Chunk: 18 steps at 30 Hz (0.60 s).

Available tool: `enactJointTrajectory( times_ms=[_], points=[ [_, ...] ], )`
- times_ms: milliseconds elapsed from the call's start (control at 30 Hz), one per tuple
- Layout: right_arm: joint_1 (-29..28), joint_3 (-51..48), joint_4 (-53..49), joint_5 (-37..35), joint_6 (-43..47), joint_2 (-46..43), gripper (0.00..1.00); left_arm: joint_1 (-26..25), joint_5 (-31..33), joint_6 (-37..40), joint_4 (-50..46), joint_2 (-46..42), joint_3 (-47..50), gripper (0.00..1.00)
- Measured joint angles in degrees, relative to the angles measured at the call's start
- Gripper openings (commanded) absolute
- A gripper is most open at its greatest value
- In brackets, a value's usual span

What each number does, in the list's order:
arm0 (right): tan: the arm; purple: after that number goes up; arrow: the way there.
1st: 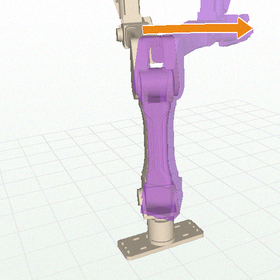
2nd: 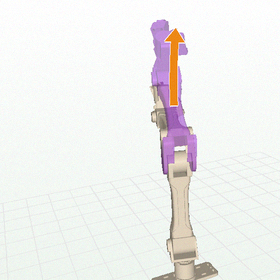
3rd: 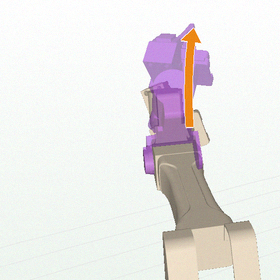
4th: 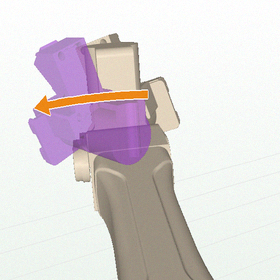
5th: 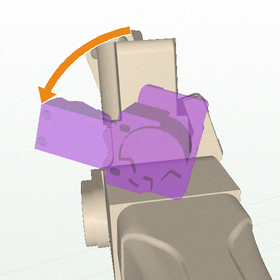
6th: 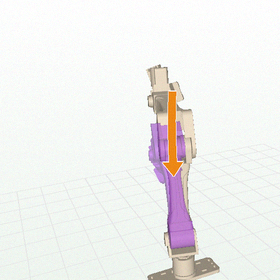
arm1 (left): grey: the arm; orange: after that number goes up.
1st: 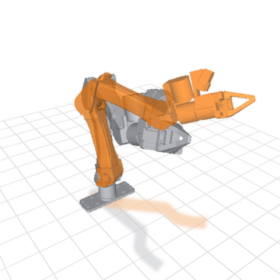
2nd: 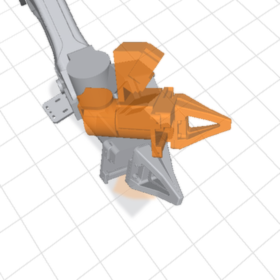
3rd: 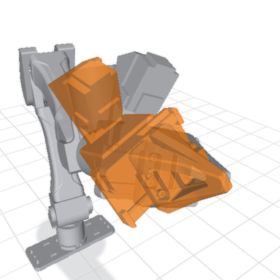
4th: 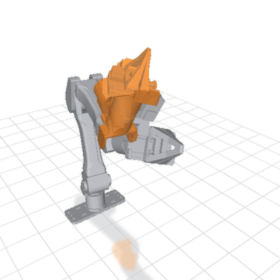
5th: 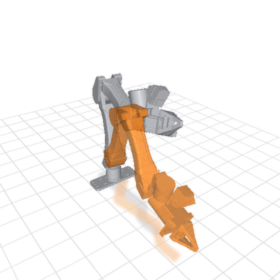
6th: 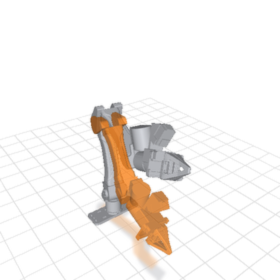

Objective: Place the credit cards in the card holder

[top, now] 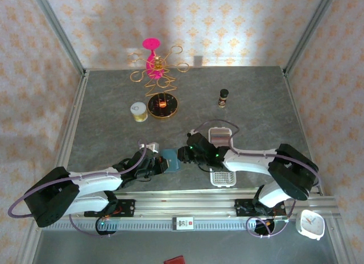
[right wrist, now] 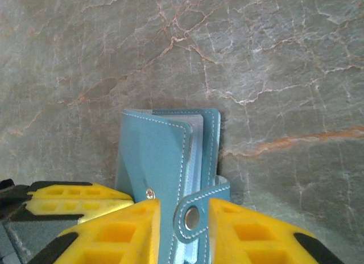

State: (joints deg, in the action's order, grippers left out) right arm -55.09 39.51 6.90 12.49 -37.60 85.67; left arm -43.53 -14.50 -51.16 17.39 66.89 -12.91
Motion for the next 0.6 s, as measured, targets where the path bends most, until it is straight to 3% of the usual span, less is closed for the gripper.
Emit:
enactJointTrajectory(
  times_ms=[167, 300, 467, 533, 600],
  points=[
    [0.0, 1.0, -0.2, 0.0, 0.5, 1.2, 0.08, 0.0, 0.1, 0.0, 0.0, 0.0, 0.0, 0.00],
    [0.0, 1.2, -0.8, 0.0, 0.4, 1.4, 0.04, 0.0, 0.2, 0.0, 0.0, 0.0, 0.0, 0.00],
    [0.0, 1.2, -1.6, 0.0, 0.4, 1.4, 0.06, 0.0, 0.4, 0.0, 0.0, 0.0, 0.0, 0.00],
    [0.0, 1.3, -2.3, -0.1, 0.2, 1.4, 0.16, 0.0, 0.4, 0.0, 0.0, 0.0, 0.0, 0.00],
    [0.0, 1.7, -3.3, -0.3, 0.3, 1.4, 0.20, 0.0, 0.4, 0.0, 0.0, 0.0, 0.0, 0.00]
  ],
)
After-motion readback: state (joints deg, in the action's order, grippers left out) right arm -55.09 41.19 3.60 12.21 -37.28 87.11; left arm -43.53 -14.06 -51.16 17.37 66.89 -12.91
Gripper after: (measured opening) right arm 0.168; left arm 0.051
